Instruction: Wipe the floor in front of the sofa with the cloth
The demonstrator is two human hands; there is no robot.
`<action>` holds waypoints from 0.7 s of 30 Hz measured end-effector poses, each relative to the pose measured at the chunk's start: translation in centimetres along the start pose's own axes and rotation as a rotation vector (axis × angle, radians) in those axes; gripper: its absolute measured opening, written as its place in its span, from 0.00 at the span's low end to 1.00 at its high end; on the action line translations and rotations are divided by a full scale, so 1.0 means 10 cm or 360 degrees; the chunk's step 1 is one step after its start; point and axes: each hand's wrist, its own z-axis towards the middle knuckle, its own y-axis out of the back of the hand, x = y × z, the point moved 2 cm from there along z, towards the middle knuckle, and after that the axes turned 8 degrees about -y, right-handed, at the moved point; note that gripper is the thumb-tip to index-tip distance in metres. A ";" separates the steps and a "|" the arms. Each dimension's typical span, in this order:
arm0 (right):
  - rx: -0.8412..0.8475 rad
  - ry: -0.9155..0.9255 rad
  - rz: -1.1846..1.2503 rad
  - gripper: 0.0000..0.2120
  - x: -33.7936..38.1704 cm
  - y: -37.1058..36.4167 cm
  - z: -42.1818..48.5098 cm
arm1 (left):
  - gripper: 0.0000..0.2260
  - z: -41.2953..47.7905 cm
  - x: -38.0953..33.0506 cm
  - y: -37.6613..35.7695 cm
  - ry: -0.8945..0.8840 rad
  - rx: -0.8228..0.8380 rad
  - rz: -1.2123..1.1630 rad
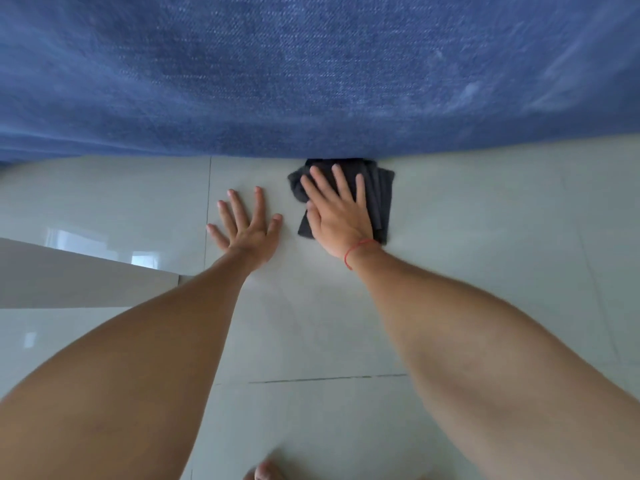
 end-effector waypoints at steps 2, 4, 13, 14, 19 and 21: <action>-0.0001 0.0069 0.0027 0.23 0.02 -0.03 -0.29 | 0.28 -0.02 -0.01 -0.01 0.0022 -0.0054 -0.0019; 0.0015 0.0124 0.0045 0.23 -0.03 -0.05 -0.56 | 0.27 -0.07 -0.07 -0.04 0.0027 -0.0125 -0.0047; -0.0097 -0.0656 -0.0004 0.25 -1.35 0.19 -1.23 | 0.26 -0.38 -0.59 -0.38 -0.0221 -0.0081 -0.0007; -0.0109 -0.0829 0.0012 0.26 -1.53 0.25 -1.23 | 0.26 -0.37 -0.59 -0.39 -0.0211 -0.0072 0.0005; -0.0104 -0.1395 0.0138 0.26 -1.74 0.39 -0.88 | 0.26 -0.34 -0.61 -0.37 -0.0195 0.0014 0.0000; -0.0134 -0.1369 0.0168 0.26 -1.50 0.32 -0.71 | 0.26 -0.33 -0.61 -0.36 -0.0189 0.0032 0.0000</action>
